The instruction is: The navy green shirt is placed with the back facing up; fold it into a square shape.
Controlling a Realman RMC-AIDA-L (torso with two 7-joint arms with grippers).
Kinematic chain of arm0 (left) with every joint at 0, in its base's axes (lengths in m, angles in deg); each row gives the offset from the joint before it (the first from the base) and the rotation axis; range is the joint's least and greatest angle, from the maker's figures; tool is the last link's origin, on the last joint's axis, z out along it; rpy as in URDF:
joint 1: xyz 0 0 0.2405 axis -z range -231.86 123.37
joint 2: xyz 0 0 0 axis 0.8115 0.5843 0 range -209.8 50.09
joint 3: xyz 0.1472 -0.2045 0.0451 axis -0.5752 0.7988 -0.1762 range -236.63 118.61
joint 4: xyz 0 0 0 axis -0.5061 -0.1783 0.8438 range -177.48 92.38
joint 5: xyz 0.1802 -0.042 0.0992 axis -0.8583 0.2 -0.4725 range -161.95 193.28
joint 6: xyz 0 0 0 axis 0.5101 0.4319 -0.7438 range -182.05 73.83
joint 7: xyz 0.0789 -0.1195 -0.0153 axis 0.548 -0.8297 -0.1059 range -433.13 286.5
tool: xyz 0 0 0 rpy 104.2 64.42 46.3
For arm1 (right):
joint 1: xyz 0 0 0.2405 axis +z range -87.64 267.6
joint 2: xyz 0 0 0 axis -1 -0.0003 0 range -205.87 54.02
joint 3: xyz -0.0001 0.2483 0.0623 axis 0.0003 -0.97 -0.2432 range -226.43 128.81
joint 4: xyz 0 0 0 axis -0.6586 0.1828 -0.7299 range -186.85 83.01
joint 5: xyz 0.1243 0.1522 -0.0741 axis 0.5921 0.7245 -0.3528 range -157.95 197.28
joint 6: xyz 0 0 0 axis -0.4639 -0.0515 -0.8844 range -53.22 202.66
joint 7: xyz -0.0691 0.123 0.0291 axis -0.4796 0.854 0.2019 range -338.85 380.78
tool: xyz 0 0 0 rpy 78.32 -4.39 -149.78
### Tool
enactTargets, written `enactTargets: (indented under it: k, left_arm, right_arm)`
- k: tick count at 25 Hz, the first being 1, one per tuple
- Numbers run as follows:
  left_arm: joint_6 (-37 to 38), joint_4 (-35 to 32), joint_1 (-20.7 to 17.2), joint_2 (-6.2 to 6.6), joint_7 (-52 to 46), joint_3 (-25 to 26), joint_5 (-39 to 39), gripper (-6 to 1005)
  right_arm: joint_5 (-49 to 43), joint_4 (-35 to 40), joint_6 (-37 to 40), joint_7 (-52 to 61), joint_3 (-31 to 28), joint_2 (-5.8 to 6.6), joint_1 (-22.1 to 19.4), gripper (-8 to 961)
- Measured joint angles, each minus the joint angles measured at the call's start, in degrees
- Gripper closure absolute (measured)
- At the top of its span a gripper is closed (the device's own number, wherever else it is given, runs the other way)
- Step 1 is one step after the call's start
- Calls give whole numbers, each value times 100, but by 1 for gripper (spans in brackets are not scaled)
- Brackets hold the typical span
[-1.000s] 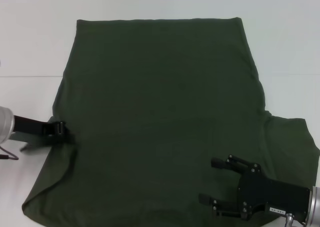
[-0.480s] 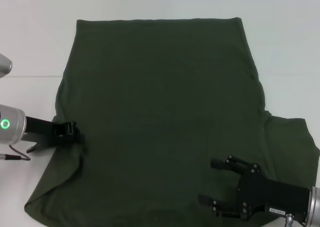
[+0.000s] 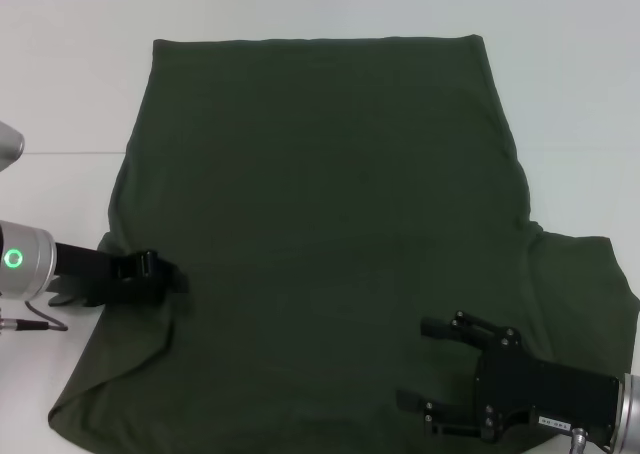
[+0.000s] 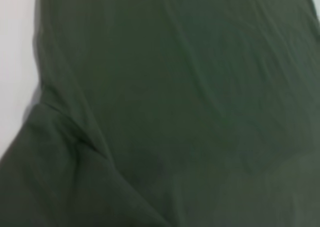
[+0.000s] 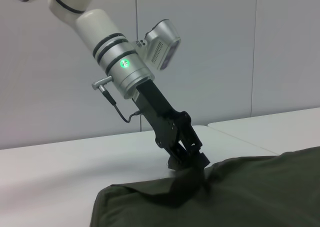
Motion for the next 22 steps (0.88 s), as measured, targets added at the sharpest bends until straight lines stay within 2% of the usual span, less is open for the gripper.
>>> enactTargets:
  k: [8, 14, 18, 20, 22]
  left_arm:
    - [271, 90, -157, 91, 120, 3, 696, 536]
    - [514, 584, -178, 280, 247, 1, 1129, 339]
    - [557, 644, -267, 305, 404, 8, 1325, 183]
    - [542, 632, -329, 325, 428, 10, 1394, 161]
    - [548, 606, -397, 407, 374, 7, 1390, 139]
  right_arm:
    - [0, 0, 5, -9, -10, 0, 0, 42]
    - [0, 0, 4, -13, -24, 0, 7, 42]
    - [0, 0, 4, -14, -28, 0, 9, 42]
    - [0, 0, 3, -14, -32, 0, 9, 42]
    - [0, 0, 3, -14, -36, 0, 9, 42]
